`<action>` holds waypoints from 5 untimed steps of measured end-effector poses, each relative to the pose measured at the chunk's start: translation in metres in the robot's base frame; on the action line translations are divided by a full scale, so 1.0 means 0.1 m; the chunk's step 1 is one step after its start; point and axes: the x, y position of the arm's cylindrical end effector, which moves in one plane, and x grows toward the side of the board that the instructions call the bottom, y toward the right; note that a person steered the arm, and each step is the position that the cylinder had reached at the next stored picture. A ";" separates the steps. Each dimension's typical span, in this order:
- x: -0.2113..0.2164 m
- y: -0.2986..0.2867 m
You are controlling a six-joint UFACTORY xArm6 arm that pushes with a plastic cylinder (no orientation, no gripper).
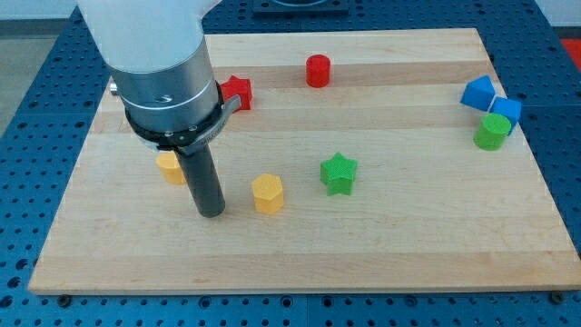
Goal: Move the yellow hexagon into the green star
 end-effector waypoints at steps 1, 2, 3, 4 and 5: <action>0.00 0.00; 0.00 0.02; 0.00 0.10; 0.00 0.31; 0.04 0.59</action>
